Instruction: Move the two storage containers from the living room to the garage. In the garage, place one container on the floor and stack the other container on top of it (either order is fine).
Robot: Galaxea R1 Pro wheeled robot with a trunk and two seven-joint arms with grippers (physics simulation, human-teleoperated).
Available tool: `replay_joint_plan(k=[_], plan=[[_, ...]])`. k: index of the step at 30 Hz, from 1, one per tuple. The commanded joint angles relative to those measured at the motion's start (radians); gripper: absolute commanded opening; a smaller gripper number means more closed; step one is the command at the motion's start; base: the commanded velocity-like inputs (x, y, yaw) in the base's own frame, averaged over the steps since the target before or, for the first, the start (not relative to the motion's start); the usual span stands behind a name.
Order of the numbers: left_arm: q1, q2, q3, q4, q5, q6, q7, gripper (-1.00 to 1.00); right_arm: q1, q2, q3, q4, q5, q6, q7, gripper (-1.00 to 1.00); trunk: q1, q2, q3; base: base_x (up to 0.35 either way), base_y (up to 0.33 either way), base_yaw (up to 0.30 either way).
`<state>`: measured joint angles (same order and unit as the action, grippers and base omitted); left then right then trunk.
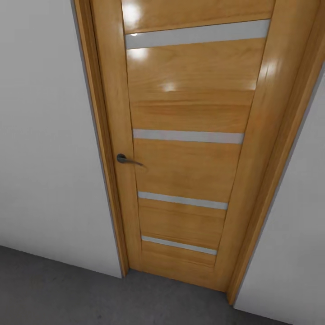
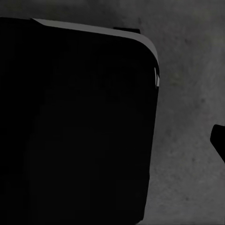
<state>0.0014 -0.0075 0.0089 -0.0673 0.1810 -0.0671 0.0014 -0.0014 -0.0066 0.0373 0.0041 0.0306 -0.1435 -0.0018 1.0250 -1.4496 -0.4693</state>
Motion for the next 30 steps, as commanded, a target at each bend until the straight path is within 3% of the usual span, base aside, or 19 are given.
replay_joint_plan(k=[1, 10, 19, 30], plan=[[0.0, 0.0, 0.0, 0.0, 0.006, -0.002, 0.0, 1.0, 0.0, 0.001, 0.003, 0.0, 0.003, -0.004, 0.0, 1.0, 0.0, 0.0, -0.001, 0.046, 0.006, -0.001], [0.0, 0.0, 0.0, 0.0, 0.006, -0.002, 0.0, 1.0, 0.0, 0.004, 0.002, 0.0, 0.003, -0.005, 0.0, 1.0, 0.0, 0.0, -0.001, 0.213, 0.145, -0.06], [0.0, 0.0, 0.0, 0.0, 0.006, -0.002, 0.0, 1.0, 0.0, 0.004, 0.001, 0.0, 0.002, -0.005, 0.0, 1.0, 0.0, 0.0, -0.001, 0.254, 0.191, -0.254], [0.0, 0.0, 0.0, 0.0, 0.006, -0.002, 0.0, 1.0, 0.0, 0.004, 0.001, 0.0, 0.002, -0.005, 0.0, 1.0, 0.0, 0.0, -0.001, 0.027, 0.016, -0.279]])
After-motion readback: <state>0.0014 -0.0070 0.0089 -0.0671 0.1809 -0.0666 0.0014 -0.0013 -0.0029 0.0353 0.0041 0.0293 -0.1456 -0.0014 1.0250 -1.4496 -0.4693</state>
